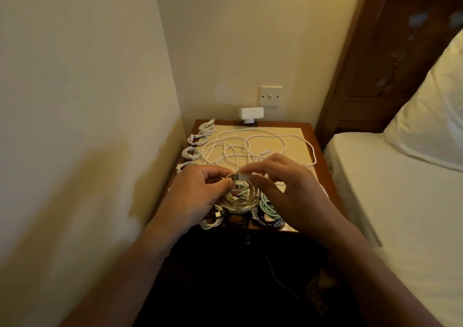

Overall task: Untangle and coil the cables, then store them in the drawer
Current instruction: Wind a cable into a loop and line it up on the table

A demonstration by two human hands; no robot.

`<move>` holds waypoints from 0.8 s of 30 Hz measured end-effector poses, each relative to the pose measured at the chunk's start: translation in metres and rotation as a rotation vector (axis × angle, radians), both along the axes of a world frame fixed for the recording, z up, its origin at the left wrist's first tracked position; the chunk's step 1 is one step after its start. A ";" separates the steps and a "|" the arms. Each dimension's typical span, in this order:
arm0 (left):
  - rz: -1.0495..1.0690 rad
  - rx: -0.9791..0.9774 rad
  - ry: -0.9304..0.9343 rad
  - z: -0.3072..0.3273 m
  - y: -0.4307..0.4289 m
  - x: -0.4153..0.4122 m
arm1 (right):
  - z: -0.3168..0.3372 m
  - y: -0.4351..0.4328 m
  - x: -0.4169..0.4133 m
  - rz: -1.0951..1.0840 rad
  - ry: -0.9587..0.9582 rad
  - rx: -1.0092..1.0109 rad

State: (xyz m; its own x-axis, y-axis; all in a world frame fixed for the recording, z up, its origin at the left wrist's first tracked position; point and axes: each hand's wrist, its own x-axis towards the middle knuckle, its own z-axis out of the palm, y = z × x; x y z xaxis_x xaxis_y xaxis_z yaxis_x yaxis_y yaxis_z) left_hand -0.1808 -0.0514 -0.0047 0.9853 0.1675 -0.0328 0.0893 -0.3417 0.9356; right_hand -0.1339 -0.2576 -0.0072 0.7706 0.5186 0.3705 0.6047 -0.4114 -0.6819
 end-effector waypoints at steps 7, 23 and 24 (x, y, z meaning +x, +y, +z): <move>0.035 -0.174 0.017 -0.001 -0.004 -0.001 | 0.022 0.002 -0.005 -0.010 -0.102 -0.298; -0.138 -0.118 0.039 0.005 -0.002 -0.010 | 0.012 0.006 -0.012 -0.110 0.396 -0.081; -0.150 -0.116 0.041 0.005 -0.002 -0.010 | 0.009 0.007 -0.013 -0.102 0.431 -0.059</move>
